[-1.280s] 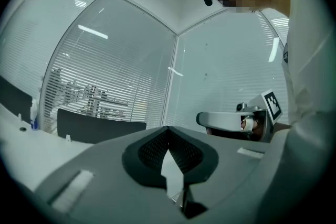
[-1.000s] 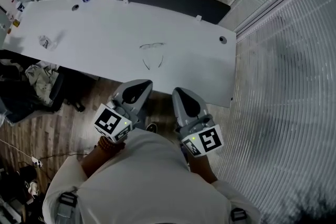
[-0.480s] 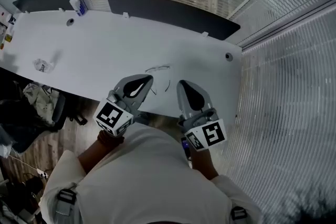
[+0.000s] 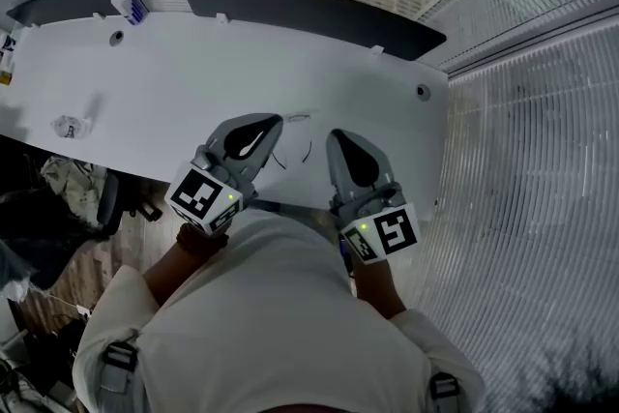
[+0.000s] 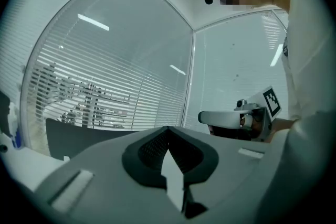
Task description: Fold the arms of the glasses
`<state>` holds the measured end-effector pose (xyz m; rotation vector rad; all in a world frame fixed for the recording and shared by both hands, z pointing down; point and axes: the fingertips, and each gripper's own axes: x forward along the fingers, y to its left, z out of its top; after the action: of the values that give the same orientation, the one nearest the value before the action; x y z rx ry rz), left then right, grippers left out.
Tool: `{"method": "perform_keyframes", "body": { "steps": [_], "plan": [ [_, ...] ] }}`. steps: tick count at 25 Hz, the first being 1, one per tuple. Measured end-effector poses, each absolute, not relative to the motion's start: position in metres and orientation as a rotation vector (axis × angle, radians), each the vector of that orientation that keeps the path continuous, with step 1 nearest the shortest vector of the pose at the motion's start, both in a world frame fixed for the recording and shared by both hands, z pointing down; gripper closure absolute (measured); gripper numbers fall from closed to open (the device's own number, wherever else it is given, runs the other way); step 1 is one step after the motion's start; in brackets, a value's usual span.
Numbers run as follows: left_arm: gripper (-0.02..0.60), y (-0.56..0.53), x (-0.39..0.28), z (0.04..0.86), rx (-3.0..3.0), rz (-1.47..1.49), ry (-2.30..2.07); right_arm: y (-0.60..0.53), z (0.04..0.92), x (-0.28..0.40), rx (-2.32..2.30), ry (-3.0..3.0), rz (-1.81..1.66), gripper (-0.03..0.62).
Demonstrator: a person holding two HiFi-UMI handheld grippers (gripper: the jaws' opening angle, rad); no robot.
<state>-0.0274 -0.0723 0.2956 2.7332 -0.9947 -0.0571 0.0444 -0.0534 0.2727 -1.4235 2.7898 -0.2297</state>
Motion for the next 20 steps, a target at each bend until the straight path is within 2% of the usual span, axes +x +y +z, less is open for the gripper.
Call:
{"method": "perform_keyframes", "body": {
  "steps": [9, 16, 18, 20],
  "plan": [
    [0.578, -0.062, -0.026, 0.368, 2.614, 0.083, -0.976, -0.044, 0.334, 0.051, -1.426, 2.849, -0.46, 0.592],
    [0.577, -0.067, -0.012, 0.395, 2.68, 0.168, -0.858, -0.058, 0.358, 0.064, -1.486, 2.886, -0.416, 0.592],
    [0.544, -0.074, -0.012, 0.412, 2.701, 0.254, -0.856, -0.064, 0.368, 0.065, -1.497, 2.914, -0.401, 0.592],
    [0.541, -0.084, -0.016, 0.431, 2.712, 0.329, -0.879, -0.07, 0.384, 0.067, -1.51, 2.943, -0.405, 0.592]
  ]
}}
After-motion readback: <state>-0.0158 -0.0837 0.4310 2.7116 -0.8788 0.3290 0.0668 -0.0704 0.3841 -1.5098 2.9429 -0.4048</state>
